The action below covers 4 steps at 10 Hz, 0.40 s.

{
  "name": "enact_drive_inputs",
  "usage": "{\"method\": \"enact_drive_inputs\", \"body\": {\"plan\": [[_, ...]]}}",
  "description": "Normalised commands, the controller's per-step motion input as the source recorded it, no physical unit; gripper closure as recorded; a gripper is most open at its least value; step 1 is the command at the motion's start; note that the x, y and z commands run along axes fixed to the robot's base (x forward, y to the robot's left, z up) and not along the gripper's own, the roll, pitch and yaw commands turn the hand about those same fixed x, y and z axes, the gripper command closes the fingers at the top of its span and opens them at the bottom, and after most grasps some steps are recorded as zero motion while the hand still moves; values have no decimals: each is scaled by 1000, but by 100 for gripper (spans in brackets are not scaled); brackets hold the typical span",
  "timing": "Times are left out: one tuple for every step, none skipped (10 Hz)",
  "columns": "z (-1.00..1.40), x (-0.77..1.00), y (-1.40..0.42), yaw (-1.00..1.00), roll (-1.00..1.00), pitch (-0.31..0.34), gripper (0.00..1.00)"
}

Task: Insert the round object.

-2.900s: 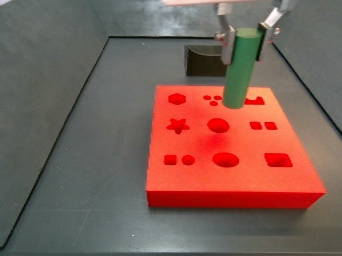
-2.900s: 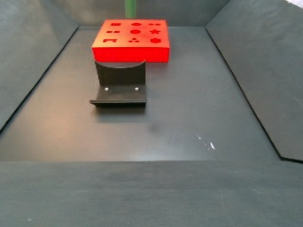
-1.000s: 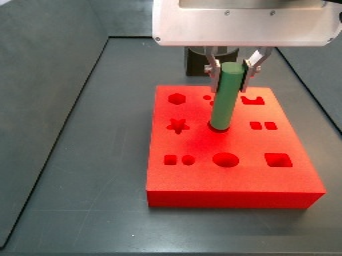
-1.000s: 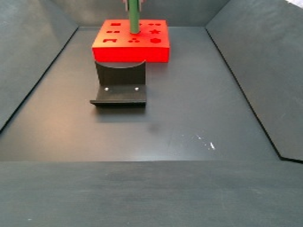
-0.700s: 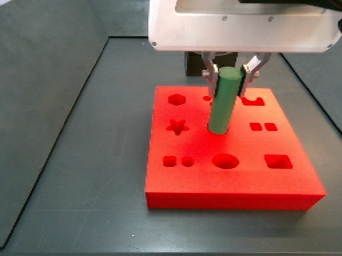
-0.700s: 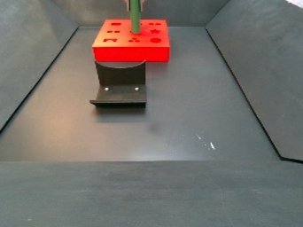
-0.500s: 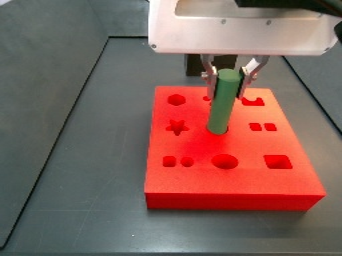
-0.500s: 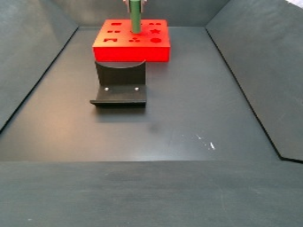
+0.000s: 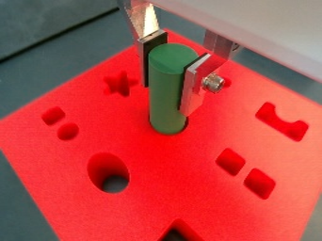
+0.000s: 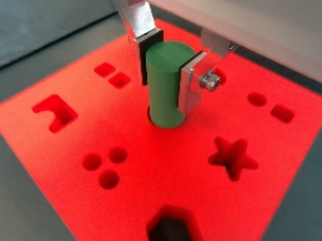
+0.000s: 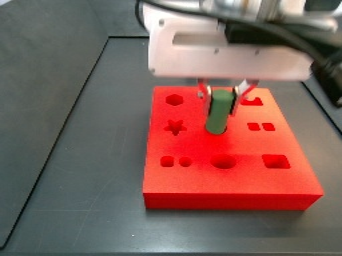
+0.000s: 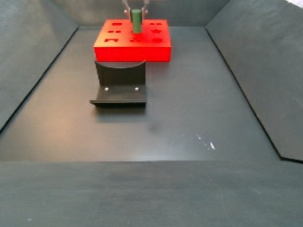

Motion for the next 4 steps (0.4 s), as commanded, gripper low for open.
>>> {"method": "enact_drive_inputs", "body": {"plan": [[-931, 31, 0, 0, 0, 29, 100], [-940, 31, 0, 0, 0, 26, 100], [-737, 11, 0, 0, 0, 41, 100], [0, 0, 0, 0, 0, 0, 100]]}}
